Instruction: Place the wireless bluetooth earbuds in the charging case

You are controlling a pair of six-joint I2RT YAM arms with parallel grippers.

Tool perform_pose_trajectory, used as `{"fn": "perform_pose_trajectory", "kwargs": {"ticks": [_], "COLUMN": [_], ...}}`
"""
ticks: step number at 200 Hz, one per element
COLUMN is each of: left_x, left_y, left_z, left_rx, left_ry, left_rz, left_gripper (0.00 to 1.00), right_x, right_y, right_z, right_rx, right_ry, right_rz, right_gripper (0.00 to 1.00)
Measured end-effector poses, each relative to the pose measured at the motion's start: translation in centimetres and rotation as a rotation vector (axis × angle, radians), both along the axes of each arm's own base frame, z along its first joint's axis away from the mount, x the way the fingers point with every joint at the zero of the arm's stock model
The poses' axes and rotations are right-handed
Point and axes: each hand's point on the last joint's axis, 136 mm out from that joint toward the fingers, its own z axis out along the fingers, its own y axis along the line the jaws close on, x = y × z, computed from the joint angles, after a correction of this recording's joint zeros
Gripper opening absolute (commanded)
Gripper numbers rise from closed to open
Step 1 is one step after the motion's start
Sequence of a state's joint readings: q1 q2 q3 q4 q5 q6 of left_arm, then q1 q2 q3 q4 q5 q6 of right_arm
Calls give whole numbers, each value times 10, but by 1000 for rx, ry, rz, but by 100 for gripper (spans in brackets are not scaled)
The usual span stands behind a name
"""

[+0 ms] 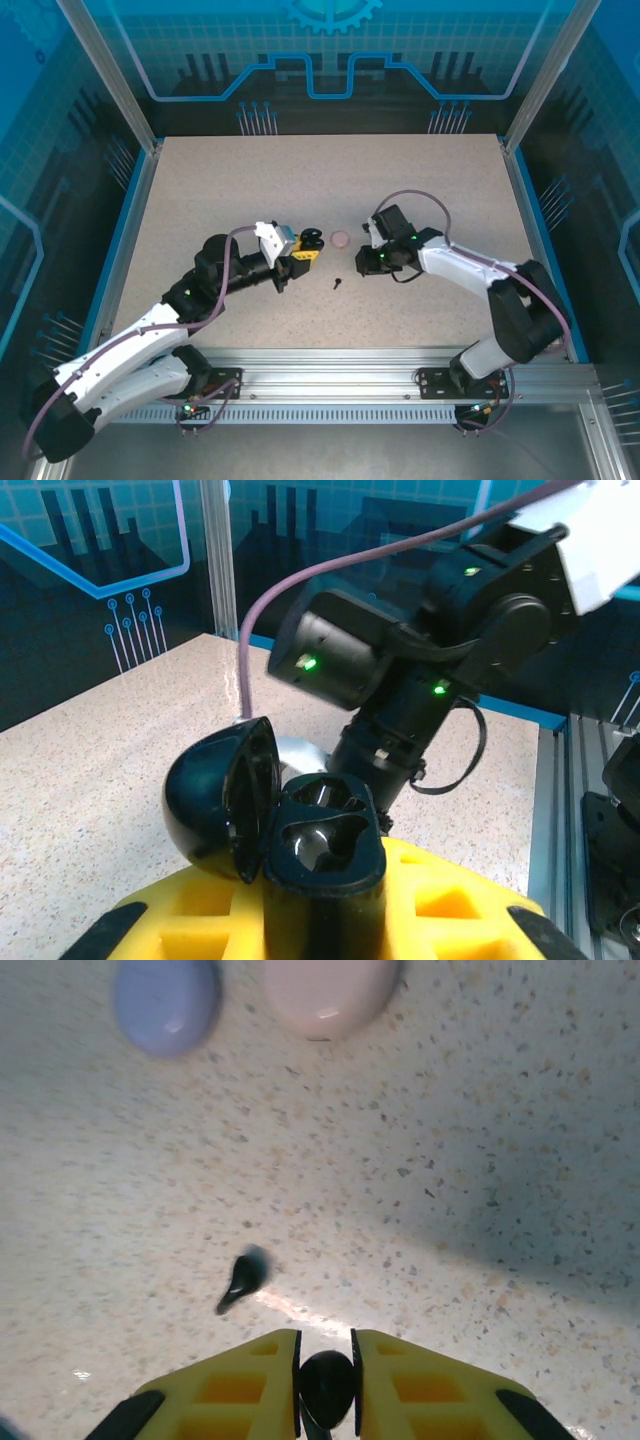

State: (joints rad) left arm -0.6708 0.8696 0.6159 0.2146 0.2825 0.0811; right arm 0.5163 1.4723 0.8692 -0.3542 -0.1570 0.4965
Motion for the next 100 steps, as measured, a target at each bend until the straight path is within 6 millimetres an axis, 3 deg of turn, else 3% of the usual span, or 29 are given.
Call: {"fn": "perform_pose_trajectory", "kwargs": {"ticks": [24,73,100], "left_x": [4,14,15], "left_y": [-5,-23,-35], "left_z": [-3,-20,-28], "left_rx": [-22,-42,-44], "left_ry": [29,108,129], "left_rz": [-8,-30,-59], "left_gripper": [2,1,1], "right_x": [-2,-13,-24], "right_y": [-8,-9,-6], "right_z": [37,173,216], "right_rx": [114,363,449], "right_ry": [-112,-537,-653], "right_rz": [-6,60,106], "right_gripper": [21,27,27]}}
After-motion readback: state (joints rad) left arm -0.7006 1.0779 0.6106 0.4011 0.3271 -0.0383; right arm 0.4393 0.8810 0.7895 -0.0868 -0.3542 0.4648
